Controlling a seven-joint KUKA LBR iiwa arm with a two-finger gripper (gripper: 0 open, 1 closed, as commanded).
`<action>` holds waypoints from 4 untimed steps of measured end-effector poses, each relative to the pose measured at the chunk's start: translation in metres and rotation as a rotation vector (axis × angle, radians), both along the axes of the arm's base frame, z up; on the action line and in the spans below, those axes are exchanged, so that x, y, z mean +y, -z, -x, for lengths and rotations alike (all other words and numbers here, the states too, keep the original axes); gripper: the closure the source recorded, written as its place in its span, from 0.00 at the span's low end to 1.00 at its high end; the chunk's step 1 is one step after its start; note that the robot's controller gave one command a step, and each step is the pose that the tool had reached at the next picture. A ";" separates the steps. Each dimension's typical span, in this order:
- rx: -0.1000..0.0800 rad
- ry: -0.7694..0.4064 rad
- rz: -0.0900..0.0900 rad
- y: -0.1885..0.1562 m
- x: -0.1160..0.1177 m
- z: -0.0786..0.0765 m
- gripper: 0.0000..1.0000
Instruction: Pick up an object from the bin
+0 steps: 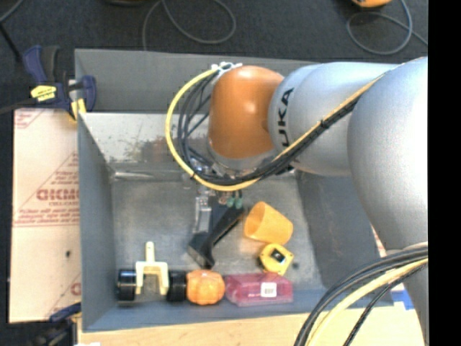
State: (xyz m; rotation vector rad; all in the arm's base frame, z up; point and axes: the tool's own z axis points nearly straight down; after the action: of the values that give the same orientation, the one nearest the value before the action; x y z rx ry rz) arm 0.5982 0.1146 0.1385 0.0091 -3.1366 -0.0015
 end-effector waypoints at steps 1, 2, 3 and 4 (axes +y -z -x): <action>-0.008 0.002 -0.001 -0.005 0.000 -0.002 0.00; -0.009 -0.100 -0.002 0.002 -0.012 0.000 0.00; -0.009 -0.291 0.001 0.023 -0.035 0.008 0.00; -0.019 -0.427 -0.004 0.061 -0.038 0.028 1.00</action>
Offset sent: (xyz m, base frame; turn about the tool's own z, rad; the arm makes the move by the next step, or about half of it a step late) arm -0.0060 -0.0598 -0.0267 -0.3547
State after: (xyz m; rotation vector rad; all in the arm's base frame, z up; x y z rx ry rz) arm 0.5705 0.0764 0.0778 0.6771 -3.0819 -0.0060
